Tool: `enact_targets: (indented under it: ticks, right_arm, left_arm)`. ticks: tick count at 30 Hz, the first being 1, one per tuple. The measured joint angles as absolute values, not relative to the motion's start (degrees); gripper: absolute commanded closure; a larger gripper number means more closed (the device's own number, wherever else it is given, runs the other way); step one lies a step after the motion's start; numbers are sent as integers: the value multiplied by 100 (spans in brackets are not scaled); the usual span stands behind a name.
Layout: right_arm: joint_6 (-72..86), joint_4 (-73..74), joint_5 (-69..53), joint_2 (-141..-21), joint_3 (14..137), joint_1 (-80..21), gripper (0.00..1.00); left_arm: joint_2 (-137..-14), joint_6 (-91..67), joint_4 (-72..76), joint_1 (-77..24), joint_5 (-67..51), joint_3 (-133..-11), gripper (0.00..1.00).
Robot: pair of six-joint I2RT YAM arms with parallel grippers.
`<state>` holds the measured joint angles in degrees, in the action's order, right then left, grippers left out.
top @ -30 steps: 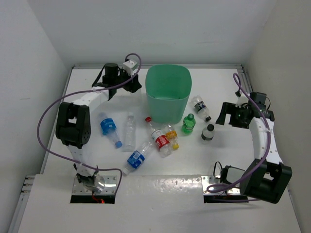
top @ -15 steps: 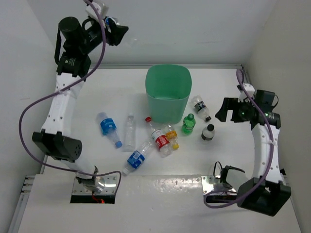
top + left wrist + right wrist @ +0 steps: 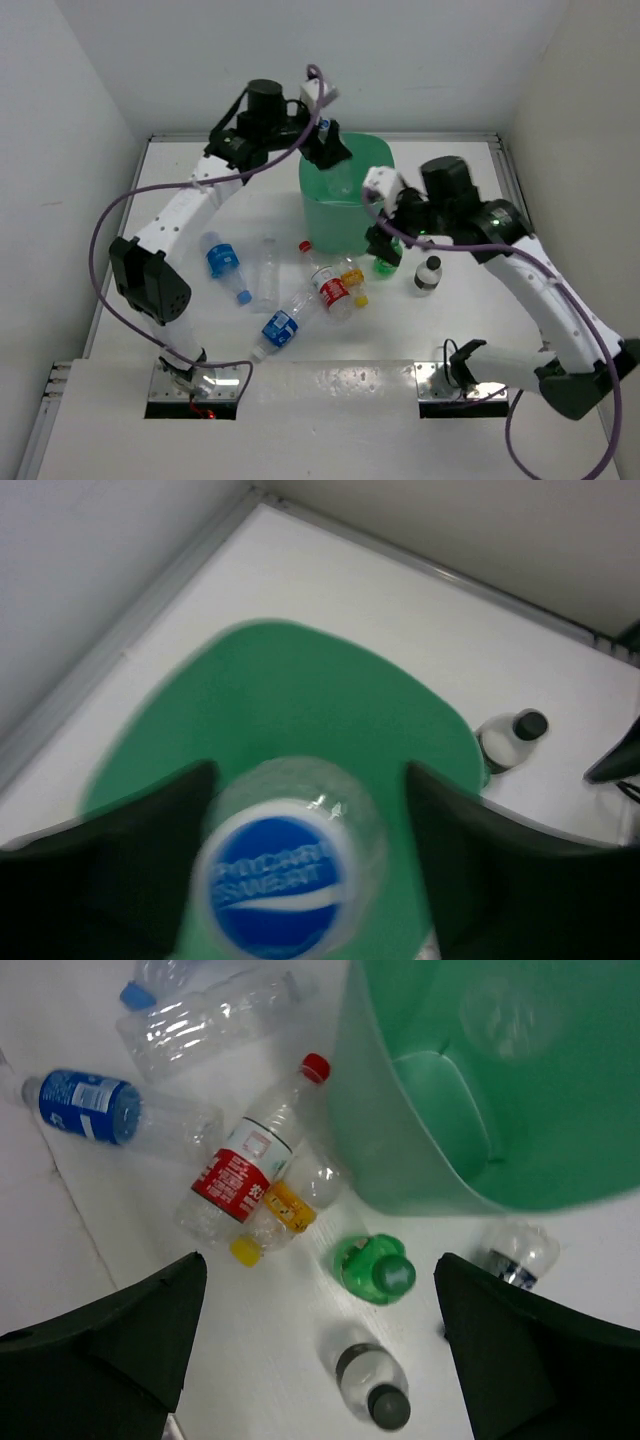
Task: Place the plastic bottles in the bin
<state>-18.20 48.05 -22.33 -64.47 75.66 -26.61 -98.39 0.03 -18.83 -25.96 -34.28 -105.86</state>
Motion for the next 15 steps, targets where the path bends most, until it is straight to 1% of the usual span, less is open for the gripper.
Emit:
enact_targets:
  ticks: [4,7,10,15]
  right_arm:
    - [-2259,4893,-1448,-7205,7839,-4176,4]
    - [-2554,4840,-1031,-7778,7891,-4987,4]
    - [-2856,4718,-827,-8241,7883,-5524,3]
    - [-3297,4235,-766,-8858,7832,-6101,2]
  left_arm:
    - [-10042,99,-2480,-2917,-3216,-10593,1]
    - [-10040,-158,-2646,-2711,-3216,-10785,1]
    - [-9994,-727,-2377,-1962,-3450,-11052,1]
    - [-9725,-1911,-1542,-266,-3935,-11087,1]
